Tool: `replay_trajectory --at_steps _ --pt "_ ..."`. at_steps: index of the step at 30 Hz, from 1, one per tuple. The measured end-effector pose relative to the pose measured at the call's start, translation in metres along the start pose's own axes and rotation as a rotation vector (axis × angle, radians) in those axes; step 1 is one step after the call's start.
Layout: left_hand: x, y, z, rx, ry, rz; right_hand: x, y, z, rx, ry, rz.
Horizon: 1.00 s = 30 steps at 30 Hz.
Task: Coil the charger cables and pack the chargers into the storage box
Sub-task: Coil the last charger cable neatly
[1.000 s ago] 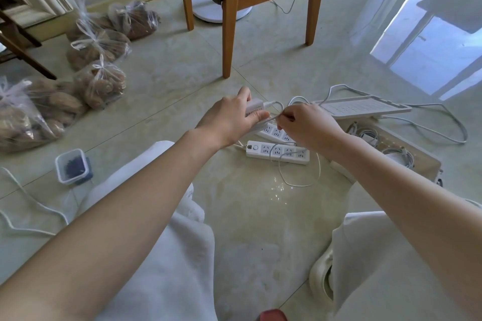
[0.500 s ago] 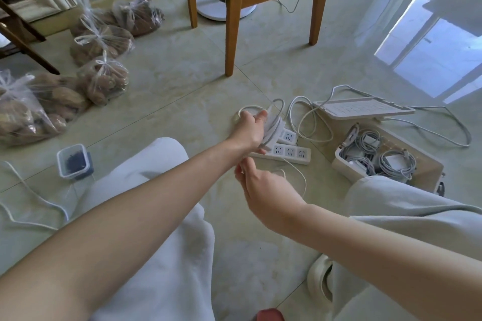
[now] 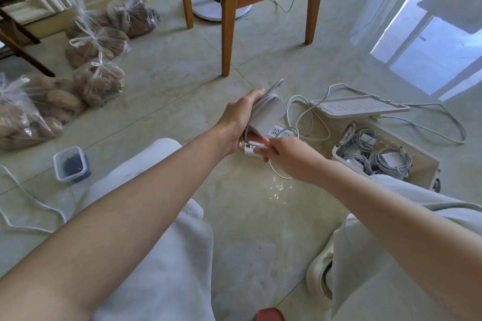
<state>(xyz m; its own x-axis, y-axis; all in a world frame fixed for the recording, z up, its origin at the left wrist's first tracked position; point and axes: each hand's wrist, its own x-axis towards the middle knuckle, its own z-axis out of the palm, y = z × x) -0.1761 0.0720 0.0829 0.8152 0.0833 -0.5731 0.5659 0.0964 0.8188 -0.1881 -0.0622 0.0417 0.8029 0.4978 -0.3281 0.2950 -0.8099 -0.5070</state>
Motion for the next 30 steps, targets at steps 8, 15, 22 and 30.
replay_trajectory --at_steps 8,15,22,30 --pt "-0.003 0.008 -0.005 0.295 -0.028 0.200 0.003 -0.005 -0.043 0.289 0.096 -0.014" --pt "-0.012 0.006 -0.008 0.393 -0.098 0.229 -0.006 -0.004 -0.046 0.619 -0.005 0.003" --pt "-0.017 0.012 -0.029 -0.177 -0.643 -0.043 -0.012 0.009 -0.062 0.632 -0.027 -0.077" --pt "-0.006 0.016 -0.050 -0.244 -0.710 -0.074 -0.015 0.003 -0.065 0.663 -0.003 -0.261"
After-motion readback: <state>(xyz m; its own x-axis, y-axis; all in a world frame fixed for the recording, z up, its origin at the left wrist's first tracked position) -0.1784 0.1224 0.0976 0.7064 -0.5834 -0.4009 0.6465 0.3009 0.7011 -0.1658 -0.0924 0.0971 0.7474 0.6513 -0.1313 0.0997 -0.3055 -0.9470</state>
